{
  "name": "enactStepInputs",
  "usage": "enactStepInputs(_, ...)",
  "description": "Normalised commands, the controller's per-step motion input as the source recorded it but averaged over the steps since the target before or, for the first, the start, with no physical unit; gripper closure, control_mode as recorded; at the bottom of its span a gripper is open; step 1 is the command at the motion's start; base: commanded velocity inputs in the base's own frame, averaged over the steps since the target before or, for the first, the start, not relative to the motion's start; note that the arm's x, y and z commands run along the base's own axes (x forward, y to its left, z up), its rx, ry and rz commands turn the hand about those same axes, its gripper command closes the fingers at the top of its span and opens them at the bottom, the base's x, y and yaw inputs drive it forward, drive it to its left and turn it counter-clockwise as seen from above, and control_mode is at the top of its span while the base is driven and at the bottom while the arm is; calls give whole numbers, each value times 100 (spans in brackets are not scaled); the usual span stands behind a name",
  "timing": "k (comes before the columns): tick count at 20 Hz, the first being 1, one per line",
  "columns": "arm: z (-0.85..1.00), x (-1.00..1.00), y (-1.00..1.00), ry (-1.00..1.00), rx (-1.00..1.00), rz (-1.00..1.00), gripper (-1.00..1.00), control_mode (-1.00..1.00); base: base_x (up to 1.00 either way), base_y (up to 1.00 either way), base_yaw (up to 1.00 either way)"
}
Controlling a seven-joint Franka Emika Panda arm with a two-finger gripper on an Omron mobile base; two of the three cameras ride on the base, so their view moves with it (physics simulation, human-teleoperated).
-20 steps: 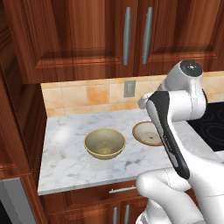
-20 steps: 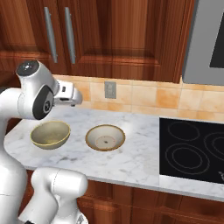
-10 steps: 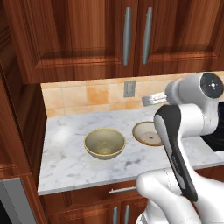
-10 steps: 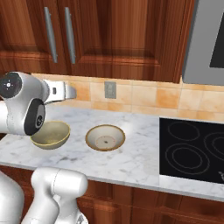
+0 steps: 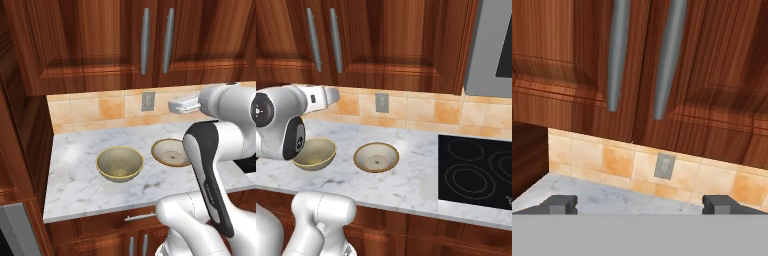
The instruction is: Open the cabinet. Pick the bowls from the counter and place them in the cabinet. Then close the cabinet.
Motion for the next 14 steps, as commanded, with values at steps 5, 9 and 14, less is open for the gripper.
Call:
enactStepInputs(5, 49, 0, 3, 0, 0, -1, -100, -100, 0, 0, 0)
enactStepInputs(9, 51, 0, 0, 0, 0, -2, -100, -100, 0, 0, 0)
enactStepInputs(14, 47, 0, 0, 0, 0, 0, -100, -100, 0, 0, 0)
